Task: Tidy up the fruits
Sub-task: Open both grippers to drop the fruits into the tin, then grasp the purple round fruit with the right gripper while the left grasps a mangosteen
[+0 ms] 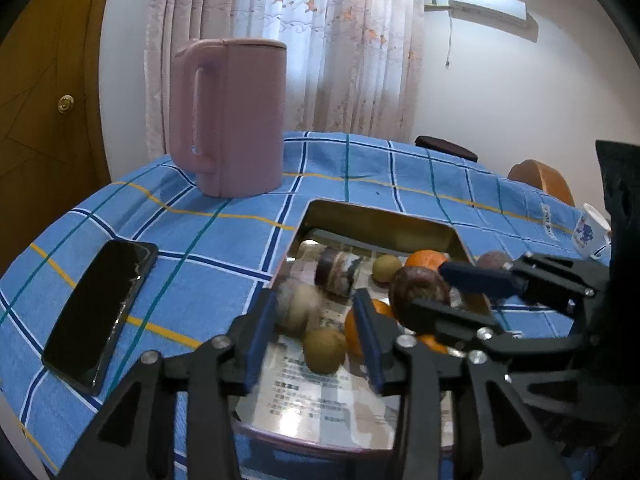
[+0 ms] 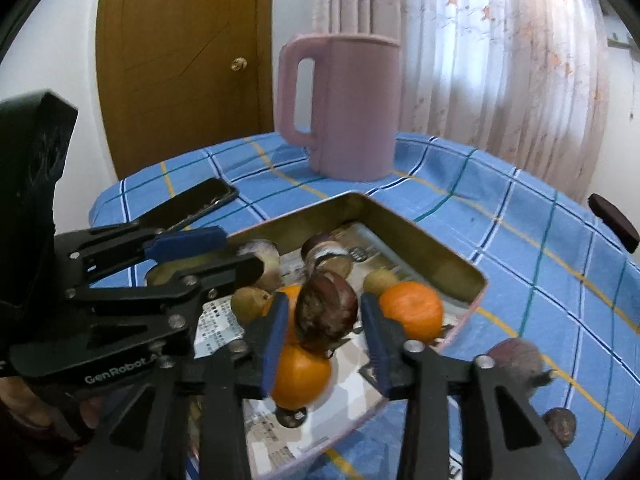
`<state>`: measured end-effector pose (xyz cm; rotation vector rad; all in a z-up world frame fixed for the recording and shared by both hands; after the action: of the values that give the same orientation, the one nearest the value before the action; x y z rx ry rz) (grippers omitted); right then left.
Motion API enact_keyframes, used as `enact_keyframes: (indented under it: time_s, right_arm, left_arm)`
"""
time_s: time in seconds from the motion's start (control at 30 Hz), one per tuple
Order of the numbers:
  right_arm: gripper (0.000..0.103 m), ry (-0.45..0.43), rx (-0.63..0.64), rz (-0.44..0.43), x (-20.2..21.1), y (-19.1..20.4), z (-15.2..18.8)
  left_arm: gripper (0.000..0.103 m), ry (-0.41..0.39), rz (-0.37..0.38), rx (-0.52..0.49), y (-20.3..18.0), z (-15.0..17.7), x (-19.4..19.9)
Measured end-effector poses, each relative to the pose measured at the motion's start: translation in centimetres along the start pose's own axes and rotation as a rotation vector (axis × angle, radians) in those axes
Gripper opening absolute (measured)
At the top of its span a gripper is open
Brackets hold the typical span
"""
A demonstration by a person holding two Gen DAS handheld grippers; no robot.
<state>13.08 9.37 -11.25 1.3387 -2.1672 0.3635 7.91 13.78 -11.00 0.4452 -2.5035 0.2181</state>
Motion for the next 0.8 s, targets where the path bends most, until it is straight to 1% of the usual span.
enact_keyframes:
  time_s: [0.03, 0.07, 0.1, 0.13, 0.17, 0.23, 0.27, 0.3, 0.4, 0.5, 0.63, 0.67, 0.77, 0.8]
  right_arm:
    - [0.051, -0.019, -0.006, 0.010, 0.7, -0.3, -0.1]
    - [0.054, -0.037, -0.007, 0.022, 1.5, -0.7, -0.1]
    - [0.057, -0.054, -0.008, 0.040, 2.5, -1.3, -0.1]
    - [0.058, -0.066, -0.010, 0.059, 3.2, -1.8, -0.1]
    - [0.058, -0.082, -0.019, 0.092, 4.5, -2.7, 0.1]
    - [0.059, -0.089, -0.042, 0.125, 5.8, -4.1, 0.6]
    - [0.060, -0.085, -0.058, 0.157, 6.4, -5.2, 1.0]
    - [0.061, -0.075, -0.075, 0.193, 6.9, -6.4, 1.5]
    - [0.061, -0.051, -0.148, 0.254, 7.5, -9.2, 2.8]
    - [0.061, -0.029, -0.201, 0.228, 6.9, -10.5, 3.5]
    - [0.061, 0.008, -0.209, 0.180, 5.1, -10.6, 3.4]
    - [0.061, 0.030, -0.208, 0.179, 4.4, -10.6, 3.5]
    - [0.061, 0.096, -0.204, 0.217, 2.4, -11.1, 4.0]
    - [0.061, 0.100, -0.213, 0.210, 2.2, -11.2, 4.1]
  left_arm:
    - [0.060, -0.006, 0.015, 0.010, -0.1, -0.1, 0.2]
    - [0.073, -0.011, 0.019, 0.011, -0.2, -0.1, 0.4]
    - [0.082, -0.025, 0.000, 0.007, -0.3, -0.3, 0.8]
    - [0.096, -0.047, -0.020, 0.002, -0.3, -0.5, 1.2]
    - [0.101, -0.068, -0.023, 0.000, -0.5, -0.7, 1.6]
    - [0.101, -0.085, -0.017, -0.005, -1.0, -1.0, 1.9]
    - [0.101, -0.084, -0.018, -0.014, -1.3, -1.0, 1.9]
    - [0.101, -0.084, -0.022, -0.018, -1.5, -1.1, 1.9]
    - [0.101, -0.083, -0.033, -0.026, -2.0, -1.4, 1.5]
    - [0.102, -0.084, -0.036, -0.022, -2.1, -1.8, 1.3]
    - [0.103, -0.092, -0.042, -0.015, -2.0, -2.4, 1.4]
    - [0.103, -0.094, -0.044, -0.013, -1.9, -2.5, 1.4]
    - [0.103, -0.089, -0.046, -0.014, -1.8, -2.8, 1.2]
    - [0.103, -0.088, -0.046, -0.014, -1.9, -2.8, 1.1]
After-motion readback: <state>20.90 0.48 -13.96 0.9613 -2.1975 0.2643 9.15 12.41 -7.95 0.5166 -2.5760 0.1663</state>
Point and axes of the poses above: each gripper's, at about its wrist camera, not at the fingertips, and x roughly against the way its jaws point, y to its left, z to its underside, the point moved 8 cm from there along -x, roughly the way its jaws point, and after that the axes turned 7 degrees about -z, right-handed, at the moved point
